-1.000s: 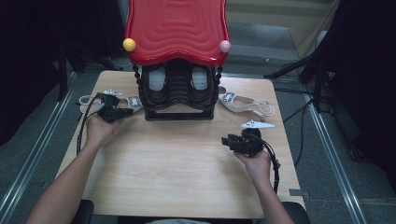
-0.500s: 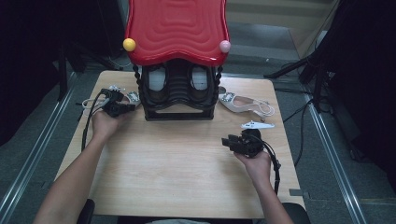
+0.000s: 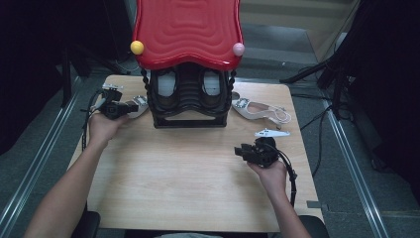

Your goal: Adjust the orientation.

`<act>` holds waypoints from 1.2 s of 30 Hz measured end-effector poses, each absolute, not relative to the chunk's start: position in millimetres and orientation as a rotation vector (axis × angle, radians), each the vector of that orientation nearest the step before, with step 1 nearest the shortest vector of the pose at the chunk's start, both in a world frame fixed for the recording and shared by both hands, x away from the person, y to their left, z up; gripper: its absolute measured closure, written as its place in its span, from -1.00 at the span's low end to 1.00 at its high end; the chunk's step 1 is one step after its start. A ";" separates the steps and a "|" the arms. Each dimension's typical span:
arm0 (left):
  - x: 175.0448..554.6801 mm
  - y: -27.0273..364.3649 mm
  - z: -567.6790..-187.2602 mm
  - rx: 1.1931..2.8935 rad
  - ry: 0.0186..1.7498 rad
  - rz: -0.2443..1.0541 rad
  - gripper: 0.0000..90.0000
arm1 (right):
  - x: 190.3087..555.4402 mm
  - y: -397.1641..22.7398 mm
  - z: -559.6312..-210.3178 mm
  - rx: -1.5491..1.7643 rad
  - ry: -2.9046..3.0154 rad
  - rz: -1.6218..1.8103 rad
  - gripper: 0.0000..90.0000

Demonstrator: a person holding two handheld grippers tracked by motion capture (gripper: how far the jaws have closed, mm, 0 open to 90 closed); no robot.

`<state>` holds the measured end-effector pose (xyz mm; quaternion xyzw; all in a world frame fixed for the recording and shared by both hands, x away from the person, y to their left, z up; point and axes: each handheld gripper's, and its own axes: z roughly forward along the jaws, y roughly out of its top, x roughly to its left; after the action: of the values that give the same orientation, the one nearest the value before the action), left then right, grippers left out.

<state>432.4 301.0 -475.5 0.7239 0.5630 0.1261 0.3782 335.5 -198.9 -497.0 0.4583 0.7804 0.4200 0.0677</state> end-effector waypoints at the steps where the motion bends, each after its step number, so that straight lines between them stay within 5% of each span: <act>1: 429.9 304.7 -473.1 1.841 1.447 0.329 1.00 | 335.8 -198.6 -497.3 1.380 2.356 1.265 0.38; 20: 409.6 370.1 -455.0 1.804 1.551 0.375 1.00 | 342.3 -184.6 -500.1 1.349 2.407 1.268 0.38; 36: 420.9 351.6 -488.6 1.899 1.567 0.244 1.00 | 340.4 -187.0 -502.1 1.366 2.410 1.250 0.38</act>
<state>420.9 351.6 -488.6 0.7252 0.5985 0.0930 0.3274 340.4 -187.0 -502.1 0.4489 0.7919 0.4109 0.0510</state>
